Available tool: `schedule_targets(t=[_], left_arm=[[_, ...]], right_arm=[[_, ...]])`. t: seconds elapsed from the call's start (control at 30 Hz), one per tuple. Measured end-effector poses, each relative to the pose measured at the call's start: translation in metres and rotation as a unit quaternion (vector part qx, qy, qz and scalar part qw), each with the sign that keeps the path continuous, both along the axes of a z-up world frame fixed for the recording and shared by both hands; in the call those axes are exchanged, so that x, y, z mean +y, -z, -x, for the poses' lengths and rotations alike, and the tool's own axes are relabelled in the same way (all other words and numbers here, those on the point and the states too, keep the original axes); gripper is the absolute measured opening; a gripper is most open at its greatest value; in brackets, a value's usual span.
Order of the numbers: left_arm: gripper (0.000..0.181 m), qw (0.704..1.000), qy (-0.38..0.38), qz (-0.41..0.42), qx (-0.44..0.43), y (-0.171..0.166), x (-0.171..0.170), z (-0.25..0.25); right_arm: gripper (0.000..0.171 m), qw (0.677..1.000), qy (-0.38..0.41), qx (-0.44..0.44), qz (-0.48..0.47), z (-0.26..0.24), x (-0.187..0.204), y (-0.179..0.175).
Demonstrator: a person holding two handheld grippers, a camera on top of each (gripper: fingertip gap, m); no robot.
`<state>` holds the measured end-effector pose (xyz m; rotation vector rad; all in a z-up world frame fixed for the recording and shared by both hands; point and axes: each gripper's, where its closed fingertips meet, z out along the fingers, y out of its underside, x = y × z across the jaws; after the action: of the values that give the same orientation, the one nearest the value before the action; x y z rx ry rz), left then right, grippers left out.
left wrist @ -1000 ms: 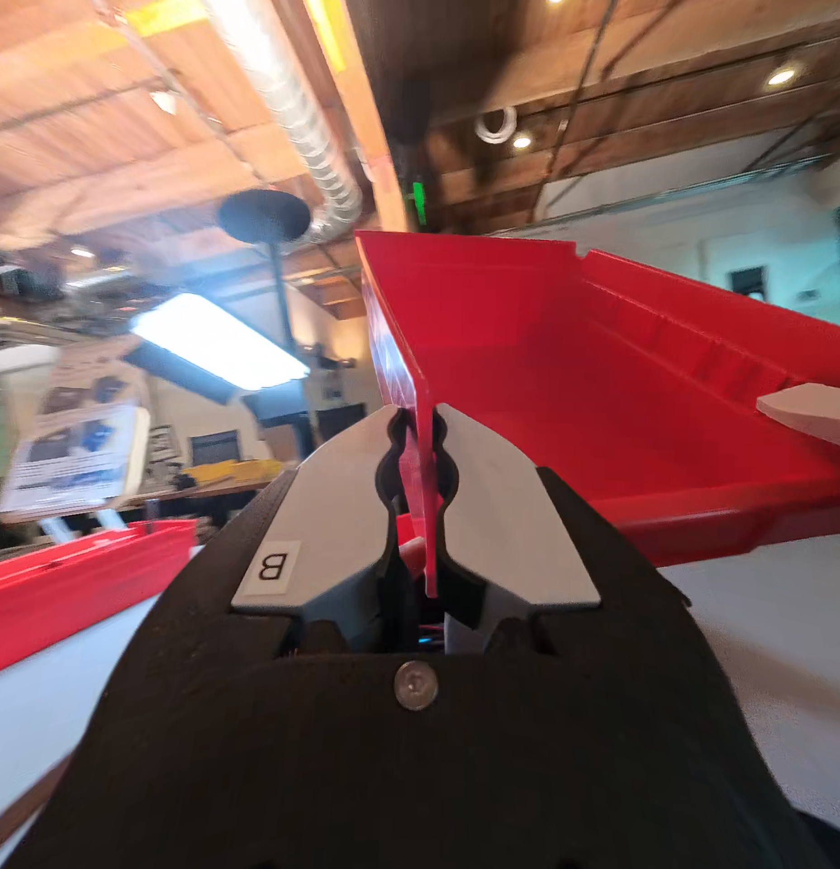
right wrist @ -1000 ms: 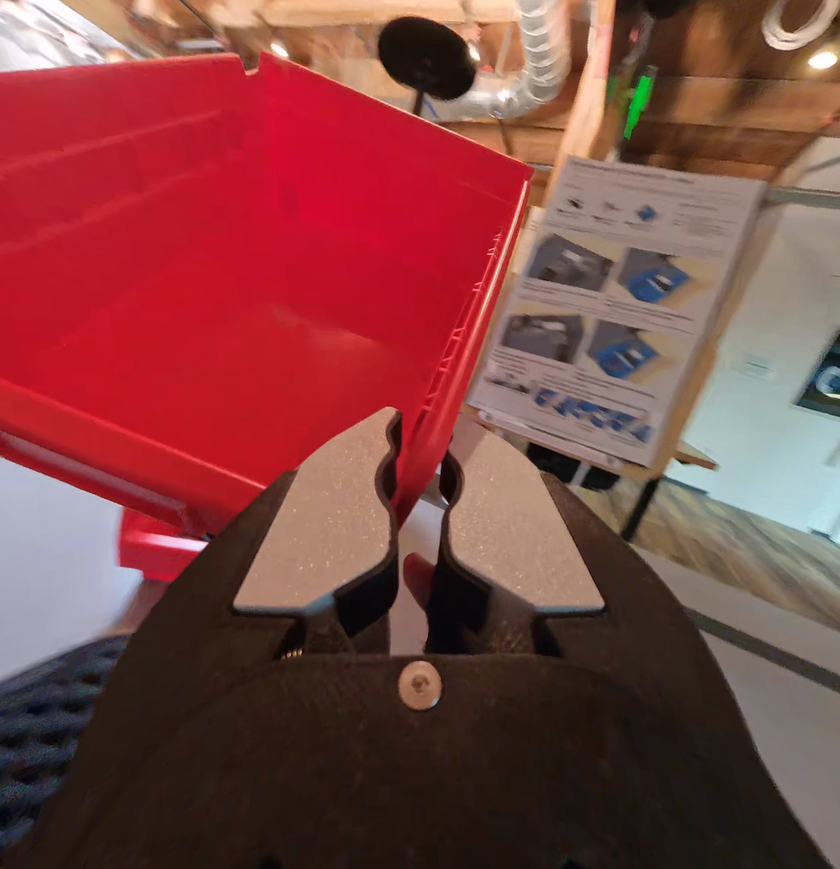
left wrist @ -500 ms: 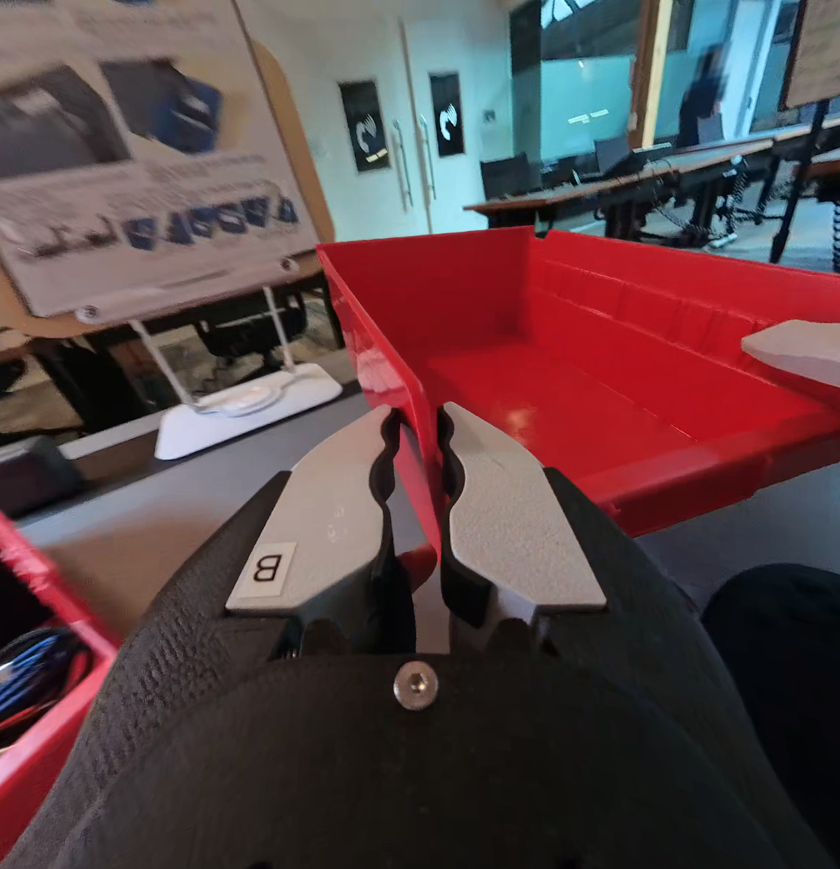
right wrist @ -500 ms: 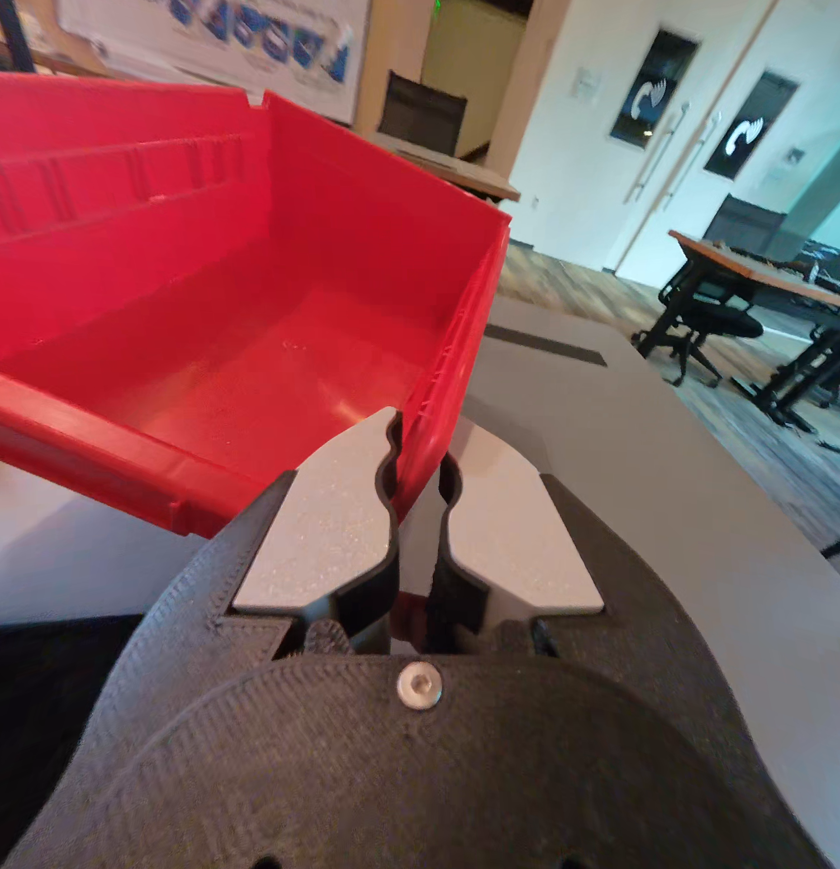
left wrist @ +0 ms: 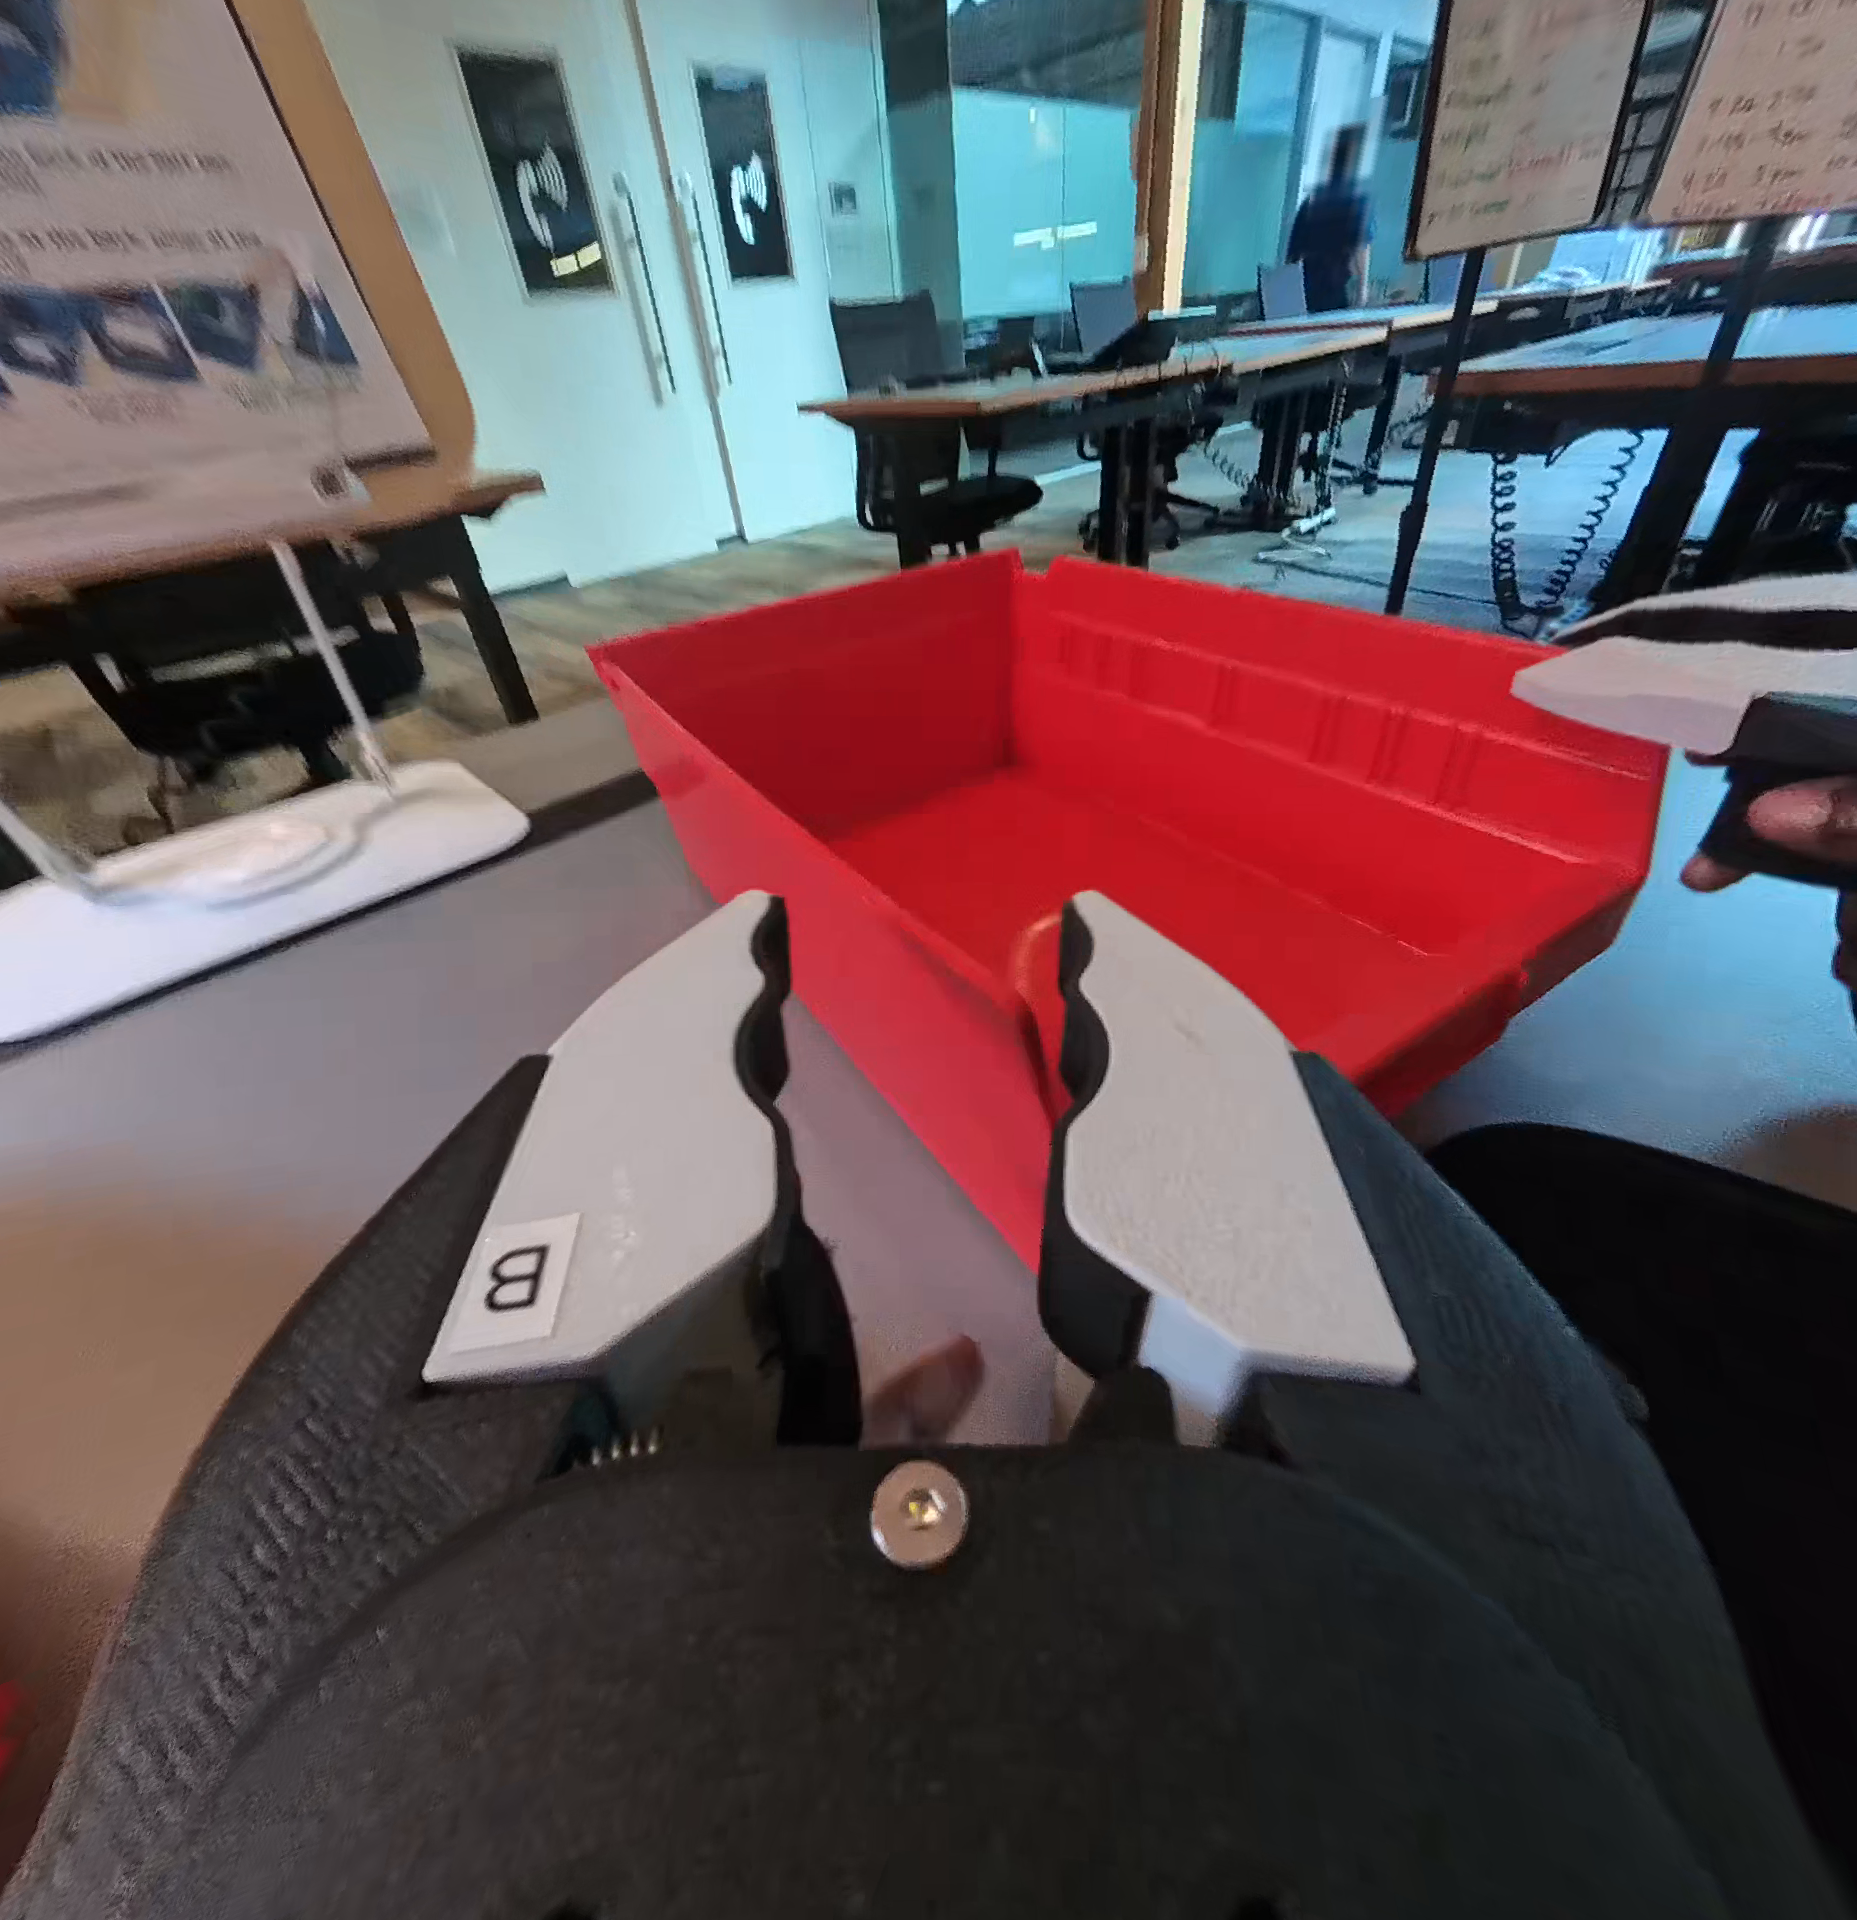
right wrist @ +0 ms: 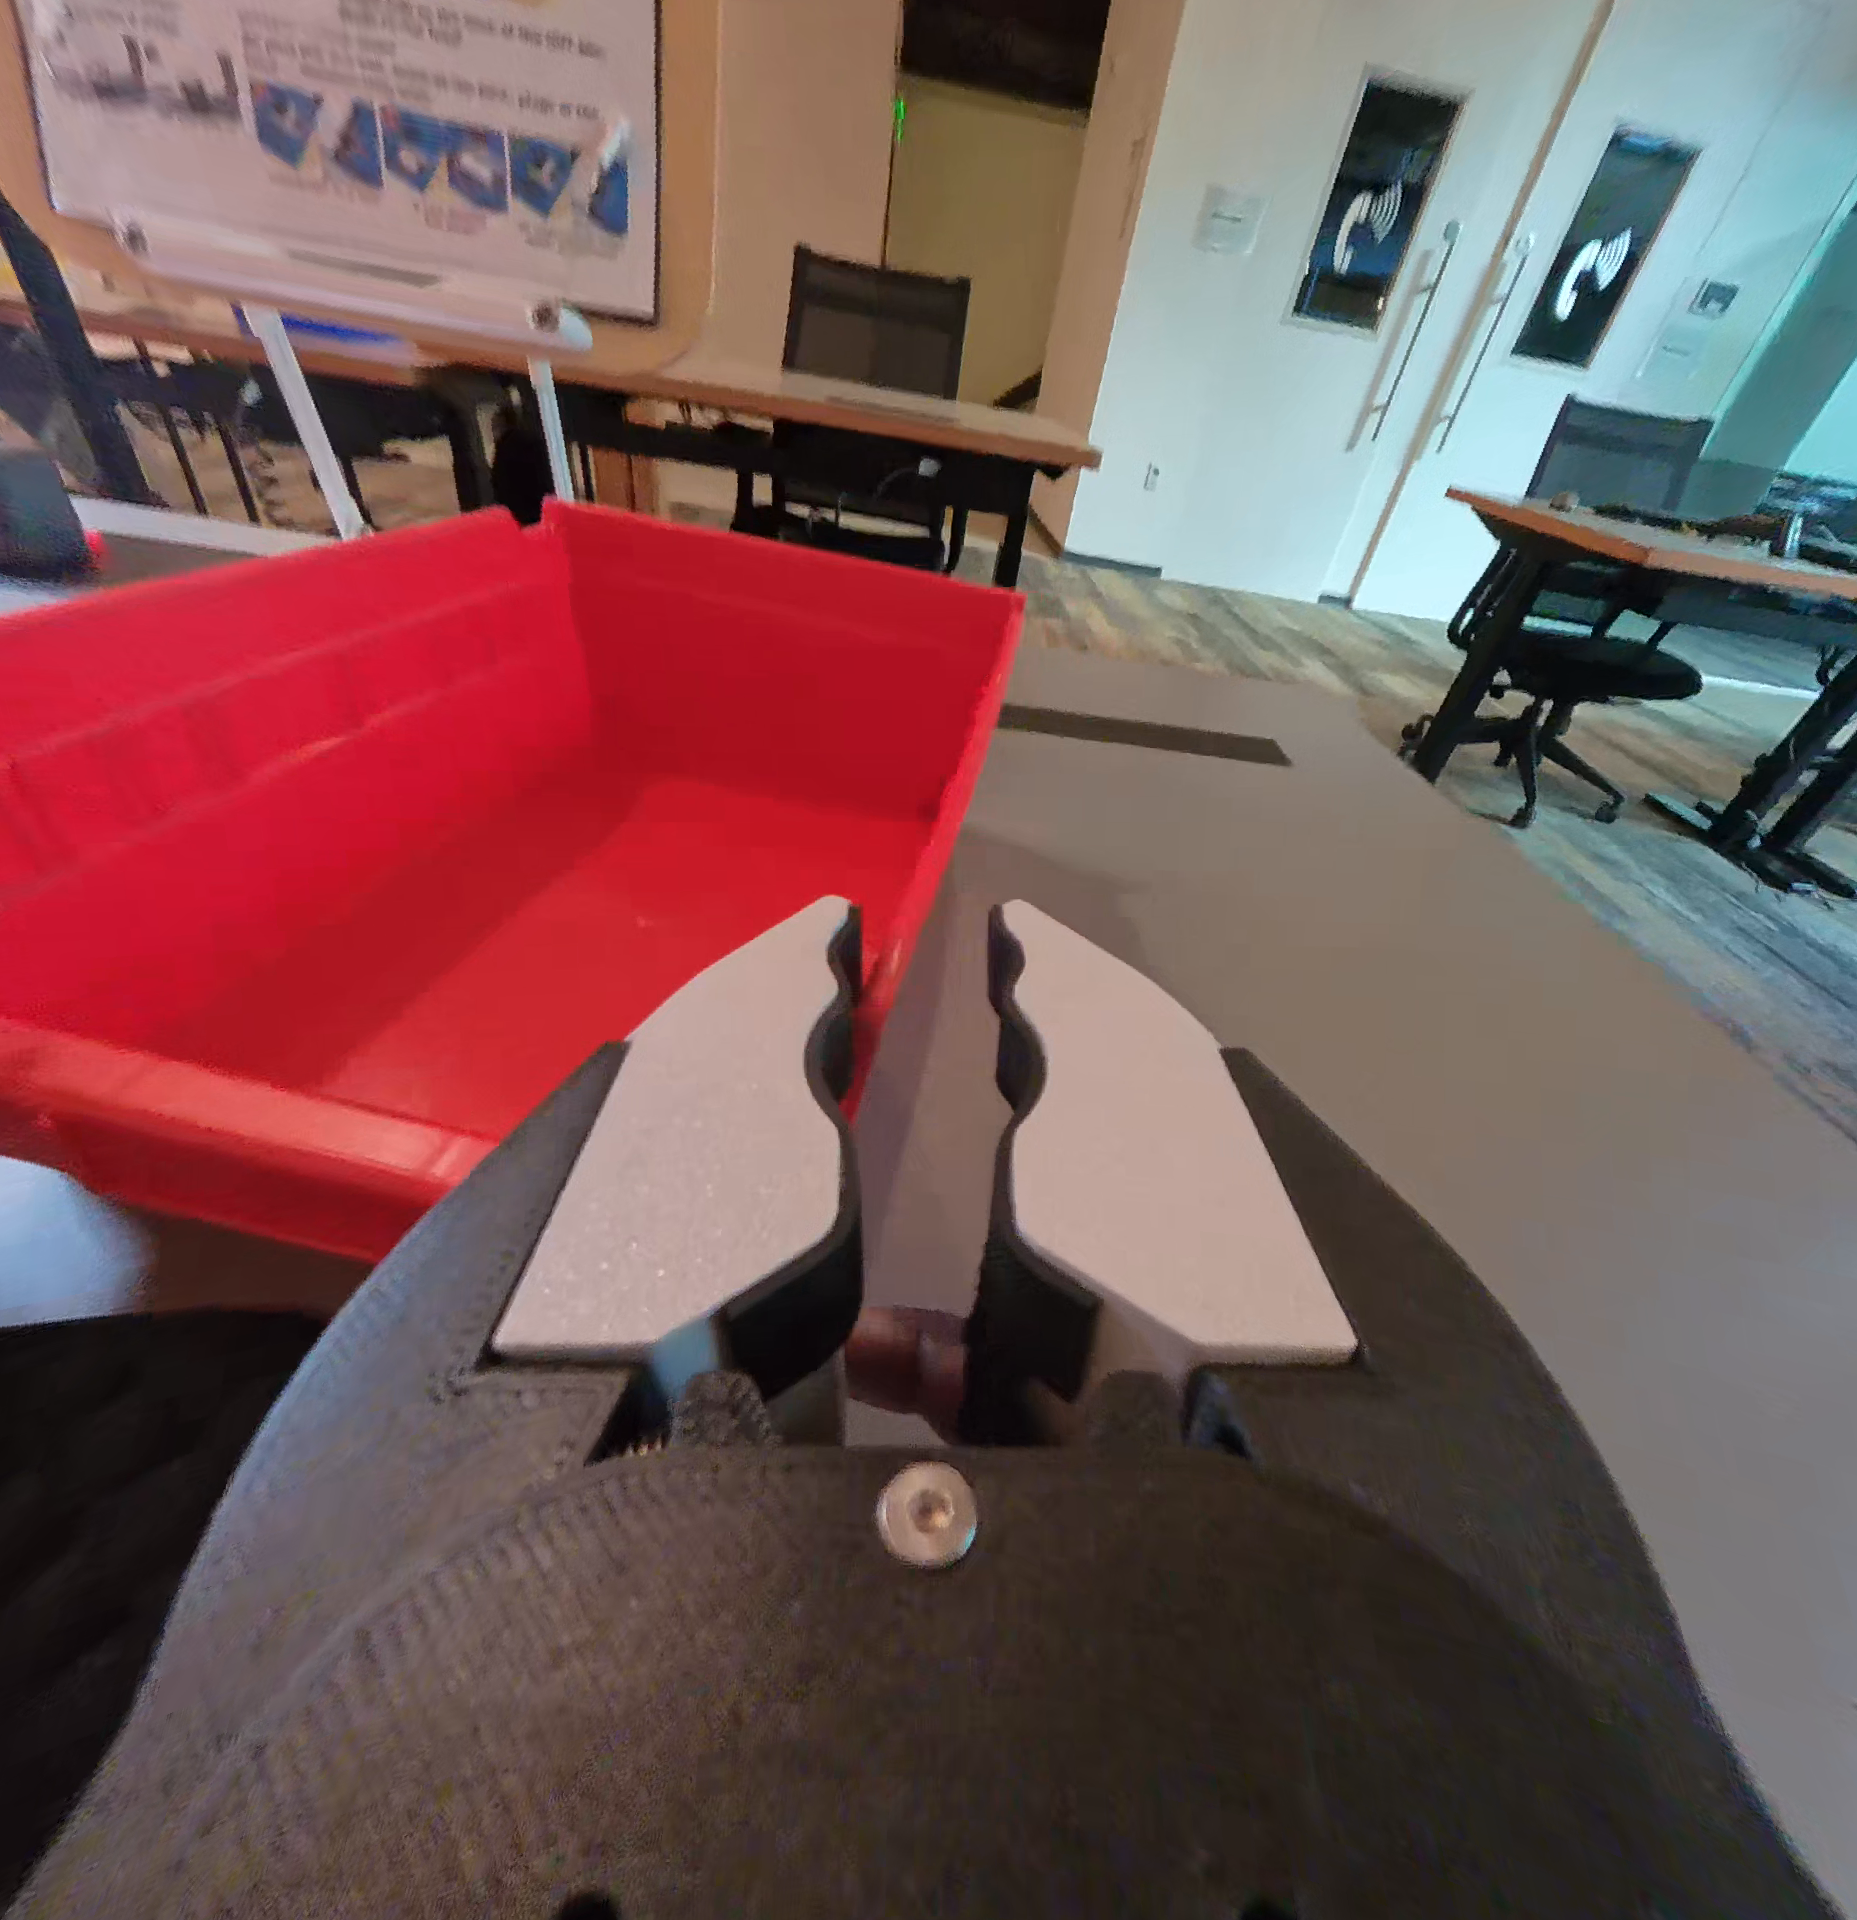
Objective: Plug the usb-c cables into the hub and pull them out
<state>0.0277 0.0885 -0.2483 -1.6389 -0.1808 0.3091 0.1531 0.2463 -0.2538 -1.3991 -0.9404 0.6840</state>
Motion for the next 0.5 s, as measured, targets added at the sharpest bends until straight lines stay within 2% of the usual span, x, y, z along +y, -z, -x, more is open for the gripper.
schedule_targets(t=[0.03, 0.13, 0.17, 0.23, 0.33, 0.43, 0.5], left_arm=[[0.056, 1.000, -0.002, -0.010, 0.018, -0.008, -0.007, -0.001], [0.057, 0.997, -0.013, -0.021, 0.078, -0.034, -0.046, 0.000], [0.058, 0.996, -0.025, -0.008, 0.090, -0.038, -0.062, 0.005], [0.061, 0.993, -0.044, 0.045, 0.098, -0.034, -0.097, 0.018], [0.061, 0.979, -0.085, 0.162, 0.093, -0.009, -0.151, 0.047], [0.061, 0.957, -0.106, 0.264, 0.060, 0.021, -0.193, 0.074], [0.061, 0.944, -0.110, 0.309, 0.039, 0.035, -0.209, 0.089]], right_arm=[[0.030, 1.000, -0.008, 0.014, -0.009, -0.004, 0.000, -0.007], [0.070, 0.995, -0.080, 0.059, -0.013, -0.008, -0.017, -0.032], [0.076, 0.992, -0.111, 0.057, -0.001, -0.008, -0.027, -0.038], [0.083, 0.986, -0.166, -0.002, 0.033, -0.006, -0.046, -0.036], [0.081, 0.942, -0.304, -0.136, 0.038, 0.004, -0.101, -0.010], [0.078, 0.907, -0.326, -0.262, -0.052, 0.017, -0.119, 0.020], [0.075, 0.884, -0.343, -0.306, -0.080, 0.030, -0.125, 0.032]])
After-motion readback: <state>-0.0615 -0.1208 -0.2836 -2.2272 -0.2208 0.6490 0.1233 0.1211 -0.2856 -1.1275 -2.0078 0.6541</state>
